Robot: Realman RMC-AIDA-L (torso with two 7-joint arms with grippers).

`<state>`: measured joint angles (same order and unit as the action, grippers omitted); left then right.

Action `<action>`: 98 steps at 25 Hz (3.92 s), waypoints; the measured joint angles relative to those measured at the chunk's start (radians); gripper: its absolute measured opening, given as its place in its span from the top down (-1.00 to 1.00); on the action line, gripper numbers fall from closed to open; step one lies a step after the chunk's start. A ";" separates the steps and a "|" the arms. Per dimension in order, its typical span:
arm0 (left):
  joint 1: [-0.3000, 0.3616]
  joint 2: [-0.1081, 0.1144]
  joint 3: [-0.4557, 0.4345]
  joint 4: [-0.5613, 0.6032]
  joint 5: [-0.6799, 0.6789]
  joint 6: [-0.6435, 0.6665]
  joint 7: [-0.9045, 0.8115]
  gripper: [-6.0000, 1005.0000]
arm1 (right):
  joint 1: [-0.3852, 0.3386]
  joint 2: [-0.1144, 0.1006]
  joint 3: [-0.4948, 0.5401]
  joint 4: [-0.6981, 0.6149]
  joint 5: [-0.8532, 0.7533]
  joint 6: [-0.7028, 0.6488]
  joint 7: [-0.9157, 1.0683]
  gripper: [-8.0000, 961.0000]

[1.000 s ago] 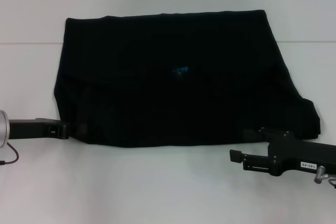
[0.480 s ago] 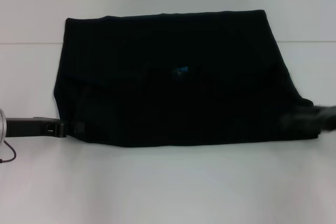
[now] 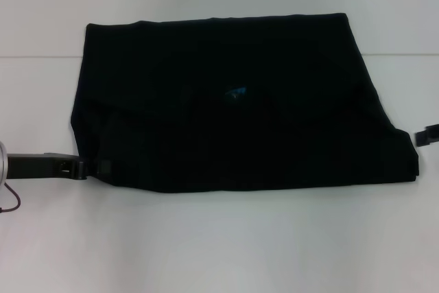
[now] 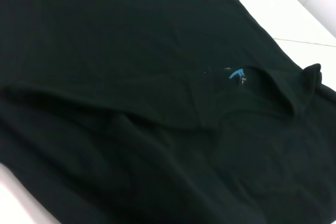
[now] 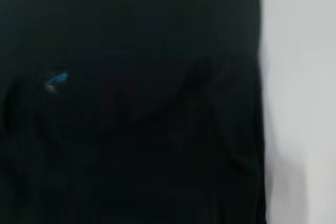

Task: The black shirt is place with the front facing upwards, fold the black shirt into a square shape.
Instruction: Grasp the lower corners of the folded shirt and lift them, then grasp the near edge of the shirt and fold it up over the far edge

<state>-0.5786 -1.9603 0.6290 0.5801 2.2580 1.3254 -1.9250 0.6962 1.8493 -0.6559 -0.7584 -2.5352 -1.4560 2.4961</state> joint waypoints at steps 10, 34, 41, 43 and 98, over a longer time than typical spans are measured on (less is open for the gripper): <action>-0.006 0.001 0.000 0.000 0.000 0.000 -0.006 0.92 | 0.077 0.077 -0.094 0.119 -0.072 0.165 -0.008 -0.71; -0.006 0.002 -0.008 -0.001 -0.002 0.009 -0.006 0.92 | 0.081 0.101 -0.174 0.112 -0.103 0.209 -0.013 0.30; -0.031 0.030 -0.002 -0.028 0.035 0.093 -0.077 0.92 | 0.088 0.090 -0.171 0.105 -0.096 0.137 -0.033 0.79; -0.042 0.043 -0.005 -0.035 0.061 0.165 -0.099 0.92 | 0.088 0.085 -0.168 0.082 -0.094 0.071 -0.047 0.81; -0.045 0.067 -0.471 -0.085 0.142 0.149 -0.268 0.91 | -0.007 0.099 0.307 0.332 0.345 0.185 -0.344 0.82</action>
<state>-0.6240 -1.8929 0.1585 0.4951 2.4004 1.4748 -2.1927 0.6897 1.9486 -0.3488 -0.4269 -2.1900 -1.2715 2.1526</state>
